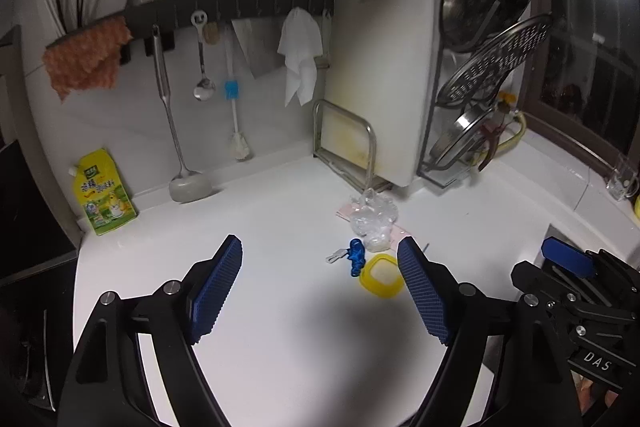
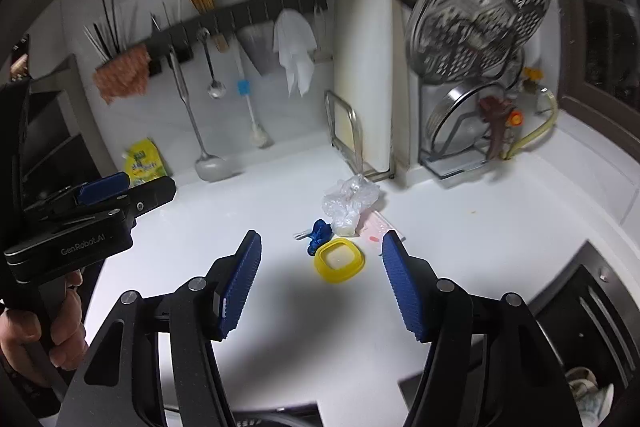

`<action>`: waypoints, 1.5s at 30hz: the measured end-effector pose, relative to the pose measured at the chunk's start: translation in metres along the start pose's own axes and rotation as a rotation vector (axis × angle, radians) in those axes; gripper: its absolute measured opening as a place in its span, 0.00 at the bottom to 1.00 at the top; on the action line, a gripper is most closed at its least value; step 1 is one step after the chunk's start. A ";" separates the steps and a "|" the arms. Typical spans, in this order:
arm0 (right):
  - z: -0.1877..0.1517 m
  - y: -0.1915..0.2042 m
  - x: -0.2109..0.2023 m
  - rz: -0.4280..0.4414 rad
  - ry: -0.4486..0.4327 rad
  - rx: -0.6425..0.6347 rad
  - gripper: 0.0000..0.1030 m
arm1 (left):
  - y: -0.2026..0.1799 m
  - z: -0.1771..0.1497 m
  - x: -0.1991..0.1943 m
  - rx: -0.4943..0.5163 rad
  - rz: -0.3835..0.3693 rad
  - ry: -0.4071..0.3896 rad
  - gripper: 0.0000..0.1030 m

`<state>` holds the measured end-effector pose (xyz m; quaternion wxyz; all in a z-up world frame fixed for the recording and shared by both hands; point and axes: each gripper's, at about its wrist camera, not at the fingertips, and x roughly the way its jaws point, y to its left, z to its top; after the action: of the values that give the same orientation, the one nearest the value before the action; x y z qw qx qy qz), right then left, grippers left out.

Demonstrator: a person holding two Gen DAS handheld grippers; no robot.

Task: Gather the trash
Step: 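Move both tools back toward the yellow lid and blue cloth, then grasp the yellow square lid with the right tool while the left tool grasps the blue cloth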

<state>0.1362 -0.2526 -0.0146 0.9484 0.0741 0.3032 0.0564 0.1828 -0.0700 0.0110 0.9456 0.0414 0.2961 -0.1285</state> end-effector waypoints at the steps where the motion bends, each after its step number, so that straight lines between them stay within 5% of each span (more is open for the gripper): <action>1: -0.001 -0.001 0.011 0.002 0.010 0.002 0.59 | 0.002 0.000 0.011 0.002 -0.001 0.011 0.76; 10: -0.022 -0.015 0.121 -0.008 0.132 0.039 0.59 | 0.027 -0.016 0.113 0.013 0.007 0.122 0.76; 19: -0.036 -0.016 0.190 0.000 0.221 0.016 0.66 | 0.036 -0.030 0.154 0.025 -0.007 0.173 0.76; 28: -0.044 -0.016 0.217 -0.006 0.270 -0.035 0.73 | 0.042 -0.042 0.171 0.022 -0.011 0.217 0.76; 45: -0.044 -0.012 0.245 -0.013 0.303 -0.081 0.70 | 0.040 -0.048 0.190 0.007 -0.029 0.257 0.76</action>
<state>0.3100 -0.2227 -0.1908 0.8942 0.0243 0.4409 0.0730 0.3173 -0.0653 -0.1370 0.8977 0.0566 0.4149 -0.1370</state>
